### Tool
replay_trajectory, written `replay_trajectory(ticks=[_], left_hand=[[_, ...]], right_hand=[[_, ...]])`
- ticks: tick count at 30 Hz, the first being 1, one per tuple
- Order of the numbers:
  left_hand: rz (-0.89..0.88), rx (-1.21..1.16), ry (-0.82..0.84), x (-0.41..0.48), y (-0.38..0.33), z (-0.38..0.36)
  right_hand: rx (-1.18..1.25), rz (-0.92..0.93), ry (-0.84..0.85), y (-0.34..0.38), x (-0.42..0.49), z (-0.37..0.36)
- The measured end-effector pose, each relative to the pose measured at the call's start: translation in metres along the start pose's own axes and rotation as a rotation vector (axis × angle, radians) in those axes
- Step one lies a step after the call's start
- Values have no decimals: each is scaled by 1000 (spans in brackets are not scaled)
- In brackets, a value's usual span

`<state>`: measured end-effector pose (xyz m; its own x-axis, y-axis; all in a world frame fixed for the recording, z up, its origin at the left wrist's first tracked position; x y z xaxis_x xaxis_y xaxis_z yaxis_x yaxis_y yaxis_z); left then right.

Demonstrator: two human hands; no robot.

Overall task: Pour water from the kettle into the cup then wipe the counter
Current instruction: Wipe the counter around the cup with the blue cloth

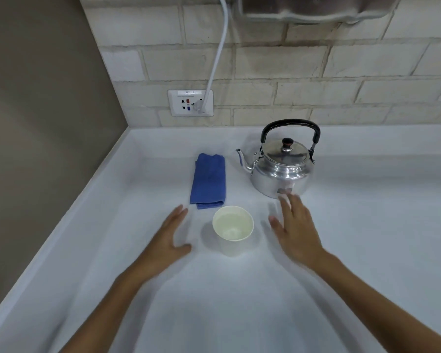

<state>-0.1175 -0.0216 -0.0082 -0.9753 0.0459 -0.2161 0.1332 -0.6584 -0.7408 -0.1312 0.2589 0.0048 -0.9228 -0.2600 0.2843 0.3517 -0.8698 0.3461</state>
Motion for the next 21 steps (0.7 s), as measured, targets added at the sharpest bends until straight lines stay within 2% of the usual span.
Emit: replay_trajectory(ticks=[2, 6, 10, 13, 17, 21], left_hand=[[-26, -21, -109, 18, -10, 17], [-76, 4, -197, 67, -41, 18], [-104, 275, -241, 118, -62, -2], [-39, 478, -249, 152, -63, -13], [61, 491, -201, 182, -58, -29], [28, 607, -201, 200, -58, -43]], right_hand=[[-61, -72, 142, -7, -19, -29], [-176, -63, 163, -7, -25, -40], [-187, -58, 178, -6, -25, -39], [-181, -58, 176, -3, -25, -37], [-171, -55, 151, 0, -25, -35], [-185, -52, 133, 3, -24, -35]])
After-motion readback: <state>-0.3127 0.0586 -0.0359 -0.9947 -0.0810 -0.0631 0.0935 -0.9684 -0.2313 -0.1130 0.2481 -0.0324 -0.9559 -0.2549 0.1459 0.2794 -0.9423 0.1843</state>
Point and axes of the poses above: each hand's wrist, its own x-axis towards the middle knuckle, its own z-axis out of the back of the hand, y = z × x, the point moved 7 cm from there along x, towards the middle knuckle, and after that the axes turned 14 degrees about z, right-handed, at the moved point
